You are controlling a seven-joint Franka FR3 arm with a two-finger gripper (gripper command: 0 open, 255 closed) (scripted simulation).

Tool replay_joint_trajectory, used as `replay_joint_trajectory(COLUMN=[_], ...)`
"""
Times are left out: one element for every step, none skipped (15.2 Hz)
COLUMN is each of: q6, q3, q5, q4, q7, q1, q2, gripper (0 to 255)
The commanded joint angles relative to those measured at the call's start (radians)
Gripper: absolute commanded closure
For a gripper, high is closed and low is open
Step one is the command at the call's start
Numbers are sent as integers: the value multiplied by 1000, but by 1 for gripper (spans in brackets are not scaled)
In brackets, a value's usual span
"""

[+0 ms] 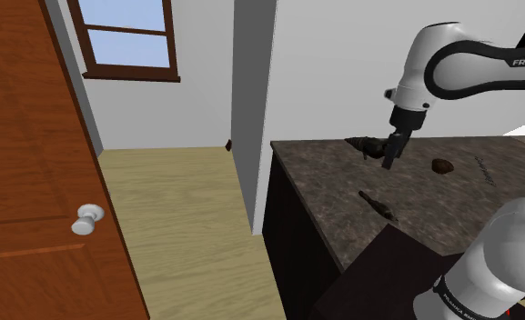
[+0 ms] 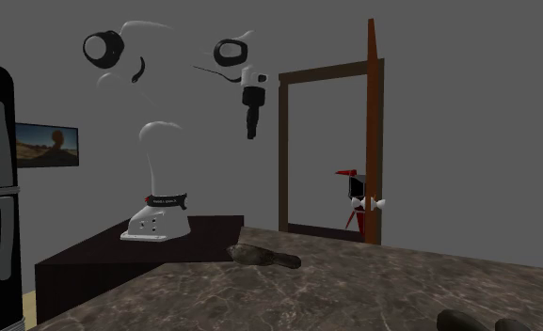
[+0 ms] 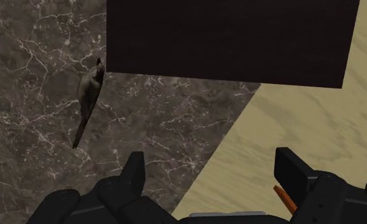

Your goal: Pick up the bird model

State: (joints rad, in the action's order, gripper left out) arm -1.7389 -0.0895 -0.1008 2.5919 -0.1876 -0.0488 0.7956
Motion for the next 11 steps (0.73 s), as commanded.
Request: replay_joint_trajectory(q6=[-67, -101, -135, -171, -207, -244, -282, -321, -360, -400, -441], q3=[-24, -35, -47, -59, -71, -83, -95, -107, -120, -132, -145], q5=[-33, -49, -64, -81, -97, -113, -130, -147, -164, -181, -197], q4=[46, 66, 84, 101, 116, 130, 143, 154, 163, 171, 177], q7=[-22, -31, -40, -48, -57, -65, -72, -80, -86, -93, -99], q1=[-17, -26, -35, -45, -54, -64, -74, -84, -95, -105, -115], q2=[-16, -29, -44, -60, -79, -100, -123, -148, -176, -205, -237], gripper=[0, 0, 0, 0, 0, 0, 0, 0, 0, 0, 0])
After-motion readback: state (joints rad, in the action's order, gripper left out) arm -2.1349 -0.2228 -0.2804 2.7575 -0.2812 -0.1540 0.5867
